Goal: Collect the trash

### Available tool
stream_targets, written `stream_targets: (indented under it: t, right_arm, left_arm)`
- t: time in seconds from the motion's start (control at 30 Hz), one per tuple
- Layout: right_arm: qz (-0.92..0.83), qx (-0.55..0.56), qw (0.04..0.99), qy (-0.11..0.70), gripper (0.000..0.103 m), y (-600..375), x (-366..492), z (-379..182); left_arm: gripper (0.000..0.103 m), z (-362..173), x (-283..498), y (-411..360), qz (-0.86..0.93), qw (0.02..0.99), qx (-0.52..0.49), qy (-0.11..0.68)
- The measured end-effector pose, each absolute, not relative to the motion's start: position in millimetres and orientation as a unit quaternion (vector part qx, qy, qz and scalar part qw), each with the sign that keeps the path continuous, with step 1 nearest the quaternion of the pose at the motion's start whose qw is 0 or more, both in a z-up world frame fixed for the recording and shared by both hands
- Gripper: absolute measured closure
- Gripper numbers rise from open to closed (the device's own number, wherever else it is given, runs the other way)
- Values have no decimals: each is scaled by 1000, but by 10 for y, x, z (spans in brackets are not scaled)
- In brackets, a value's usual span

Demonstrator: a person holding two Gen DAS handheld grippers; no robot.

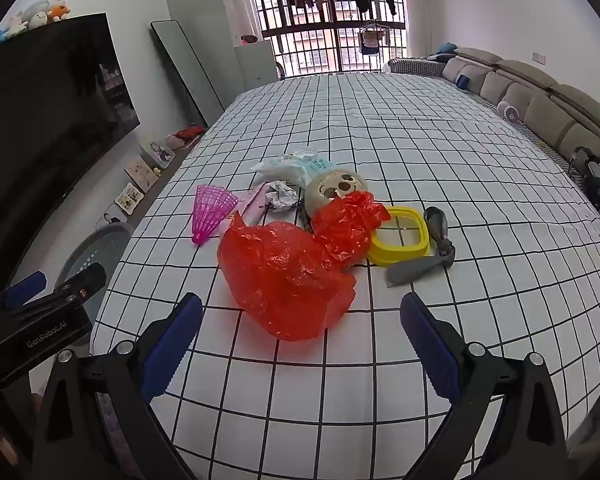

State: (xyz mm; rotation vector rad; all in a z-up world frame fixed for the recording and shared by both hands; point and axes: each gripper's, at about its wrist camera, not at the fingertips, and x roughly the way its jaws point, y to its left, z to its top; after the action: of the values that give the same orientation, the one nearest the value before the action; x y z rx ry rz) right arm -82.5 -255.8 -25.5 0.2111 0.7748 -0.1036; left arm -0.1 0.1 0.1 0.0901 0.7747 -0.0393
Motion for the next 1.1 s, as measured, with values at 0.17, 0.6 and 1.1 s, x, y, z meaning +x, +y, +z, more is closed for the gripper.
stream_targets:
  t: [0.17, 0.6, 1.1]
  right_arm:
    - [-50, 102, 920, 375, 8, -2545, -825, -245]
    - [-45, 96, 922, 371, 8, -2481, -809, -189]
    - [-55, 75, 927, 364, 8, -2435, -730, -125]
  left_arm:
    - [6, -4, 4, 4, -19, 924, 44, 379]
    - [6, -3, 3, 3, -18, 924, 44, 378]
    - [6, -40, 37, 97, -9, 922, 44, 385]
